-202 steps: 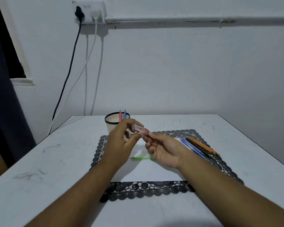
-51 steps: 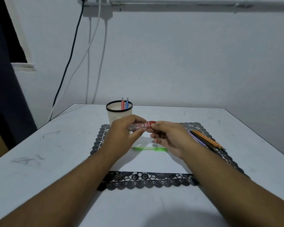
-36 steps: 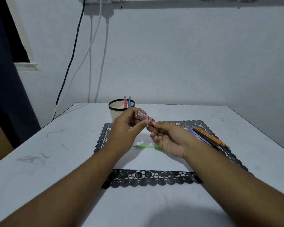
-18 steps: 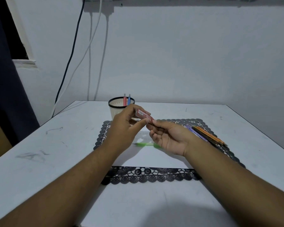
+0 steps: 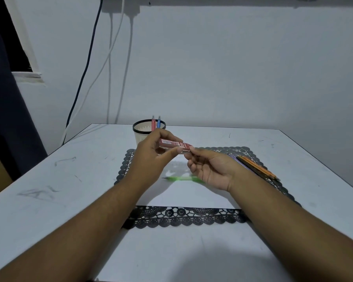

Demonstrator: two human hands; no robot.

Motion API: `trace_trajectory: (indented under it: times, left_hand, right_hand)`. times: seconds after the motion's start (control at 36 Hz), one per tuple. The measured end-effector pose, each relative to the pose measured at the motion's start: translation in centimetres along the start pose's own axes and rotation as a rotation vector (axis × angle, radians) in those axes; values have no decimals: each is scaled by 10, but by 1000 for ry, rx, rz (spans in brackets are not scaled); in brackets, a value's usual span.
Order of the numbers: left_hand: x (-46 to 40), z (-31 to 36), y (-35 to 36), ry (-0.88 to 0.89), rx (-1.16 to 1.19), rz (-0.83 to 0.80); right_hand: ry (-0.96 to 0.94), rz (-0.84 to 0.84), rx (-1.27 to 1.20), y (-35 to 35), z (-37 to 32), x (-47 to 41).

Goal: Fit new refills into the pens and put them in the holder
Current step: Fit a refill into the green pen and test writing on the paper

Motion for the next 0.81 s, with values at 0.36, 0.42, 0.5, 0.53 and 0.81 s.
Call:
trace_trajectory:
  times: [0.36, 0.42, 0.5, 0.53, 0.81]
  left_hand:
    - [-4, -22, 8, -72, -289, -56]
    - [-3, -23, 10, -67, -272, -53]
    - [-4, -24, 12, -21, -319, -40]
    - [-4, -23, 12, 3, -350, -37]
    - [3, -13, 16, 65, -421, -62]
  right_hand:
    - [-601, 108, 662, 1, -23, 8]
    - [-639, 114, 720, 2, -22, 8]
    - [-680, 110, 761, 4, -19, 8]
    - [-692, 110, 763, 4, -19, 8]
    - [-721, 60, 639, 5, -20, 10]
Point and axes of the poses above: each hand's wrist, its own x-axis away from the middle knuckle, its own y-axis out of the palm, z = x × y, the point moved 3 cm from there along -x, towards the middle knuckle, and after that the axes turned 8 degrees about -y, right-handed, at the moved point
